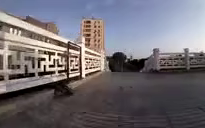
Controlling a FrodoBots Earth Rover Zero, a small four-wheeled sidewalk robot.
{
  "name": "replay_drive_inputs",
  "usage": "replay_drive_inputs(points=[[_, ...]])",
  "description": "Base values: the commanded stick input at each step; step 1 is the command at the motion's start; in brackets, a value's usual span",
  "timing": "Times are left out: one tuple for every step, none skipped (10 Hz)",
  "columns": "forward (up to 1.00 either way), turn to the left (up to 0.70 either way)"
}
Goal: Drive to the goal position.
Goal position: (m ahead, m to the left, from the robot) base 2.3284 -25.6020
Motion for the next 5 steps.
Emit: replay_drive_inputs(points=[[0.70,-0.13],[0.70,-0.13],[0.70,-0.13],[0.70,-0.13],[0.70,-0.13]])
